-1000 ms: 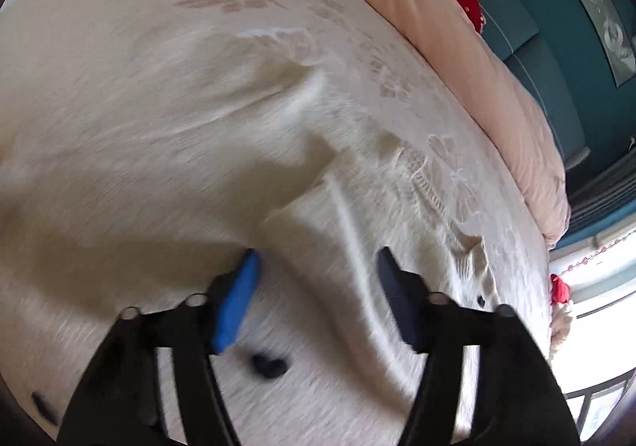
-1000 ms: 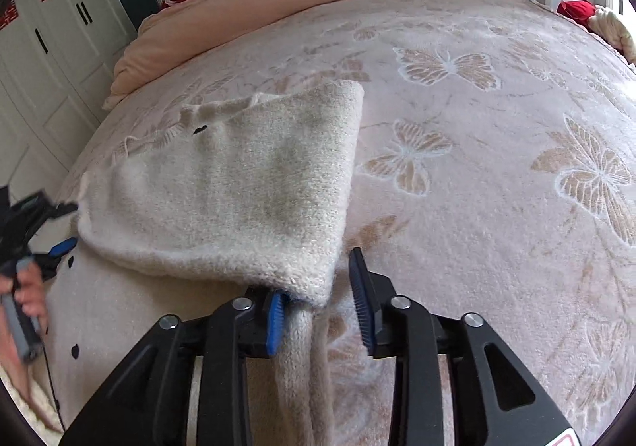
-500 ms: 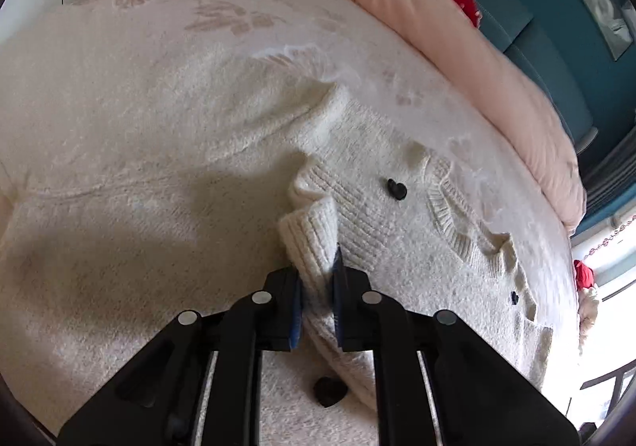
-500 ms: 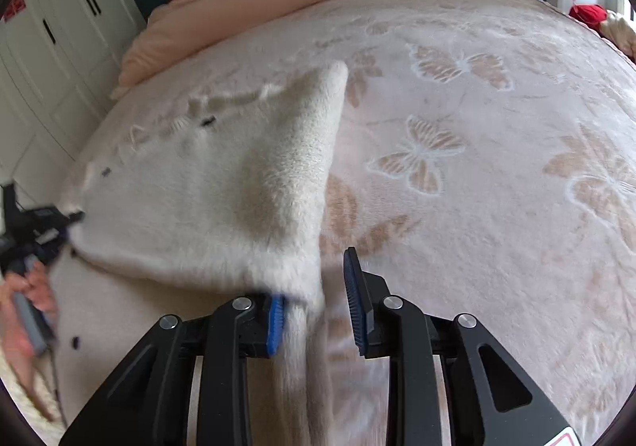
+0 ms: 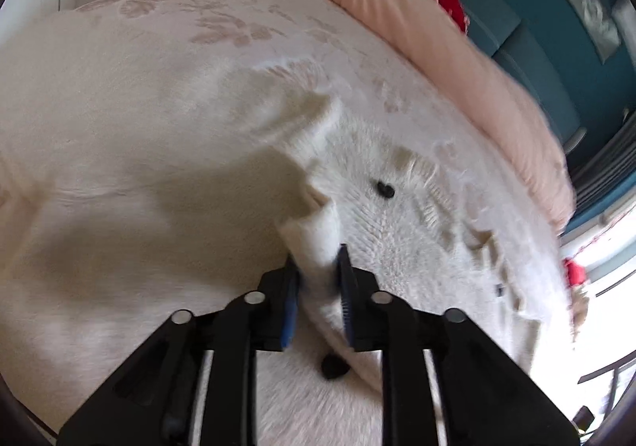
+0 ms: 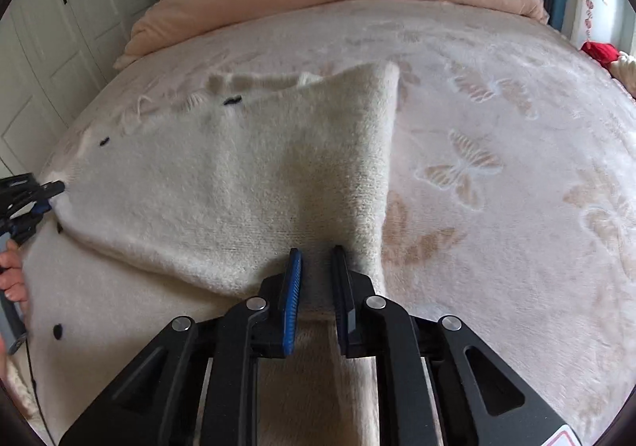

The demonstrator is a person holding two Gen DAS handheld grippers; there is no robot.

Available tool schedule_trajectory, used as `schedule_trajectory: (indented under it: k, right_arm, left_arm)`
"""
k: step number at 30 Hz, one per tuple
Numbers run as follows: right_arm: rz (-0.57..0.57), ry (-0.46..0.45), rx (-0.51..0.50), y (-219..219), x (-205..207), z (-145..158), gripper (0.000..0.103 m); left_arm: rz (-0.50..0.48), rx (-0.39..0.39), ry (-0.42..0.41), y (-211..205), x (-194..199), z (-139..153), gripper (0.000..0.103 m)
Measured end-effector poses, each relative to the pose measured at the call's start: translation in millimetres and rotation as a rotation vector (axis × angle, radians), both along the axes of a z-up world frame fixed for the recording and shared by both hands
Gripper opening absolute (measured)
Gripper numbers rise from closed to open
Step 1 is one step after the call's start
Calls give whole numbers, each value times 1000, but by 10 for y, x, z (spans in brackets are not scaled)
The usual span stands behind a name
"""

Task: Fold small clothes

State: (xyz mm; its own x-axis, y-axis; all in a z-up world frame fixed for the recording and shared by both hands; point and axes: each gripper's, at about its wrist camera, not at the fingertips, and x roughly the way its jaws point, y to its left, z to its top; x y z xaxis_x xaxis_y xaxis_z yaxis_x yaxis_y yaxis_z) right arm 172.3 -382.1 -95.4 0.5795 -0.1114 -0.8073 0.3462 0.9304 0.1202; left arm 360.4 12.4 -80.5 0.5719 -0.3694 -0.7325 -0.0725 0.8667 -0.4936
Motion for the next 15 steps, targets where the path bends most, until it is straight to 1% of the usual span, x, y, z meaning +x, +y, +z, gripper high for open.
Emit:
schedule_trajectory:
  k: [1, 2, 3, 4, 5, 6, 7, 8, 9, 10, 11, 12, 14, 15]
  right_arm:
    - [-3, -19, -10, 45, -66, 114, 19]
    - [15, -56, -29, 145, -219, 295, 20]
    - [31, -66, -49, 212, -308, 381, 22]
    - [40, -73, -62, 272, -399, 455, 24]
    - [53, -83, -63, 339, -485, 507, 27]
    - [74, -95, -59, 415, -596, 566, 31]
    - [92, -106, -59, 499, -691, 603, 33]
    - [106, -113, -62, 599, -775, 633, 37]
    - [121, -119, -63, 706, -868, 646, 40]
    - [129, -119, -60, 788, -925, 643, 41]
    - [138, -117, -50, 867, -994, 632, 42]
    - [148, -112, -34, 968, -1058, 598, 42]
    - [158, -98, -12, 1134, -1153, 538, 43]
    - [168, -89, -2, 1222, -1207, 505, 43]
  left_arm:
    - [24, -11, -8, 186, -54, 78, 30]
    - [59, -18, -21, 373, -104, 147, 35]
    - [107, -32, -37, 622, -156, 219, 46]
    - [157, -39, -51, 854, -194, 277, 54]
    - [207, -45, -57, 1099, -232, 327, 56]
    - [280, -43, -61, 1439, -262, 382, 60]
    - [336, -25, -62, 1704, -276, 416, 64]
    - [390, 1, -56, 1949, -279, 436, 65]
    - [451, 38, -39, 2298, -248, 429, 66]
    - [477, 58, -23, 2472, -222, 410, 66]
    - [523, 89, 9, 2742, -169, 349, 67]
    - [552, 100, 37, 2906, -129, 286, 67]
    - [610, 99, 92, 3184, -64, 147, 67]
    - [629, 62, 108, 3325, -24, 44, 67]
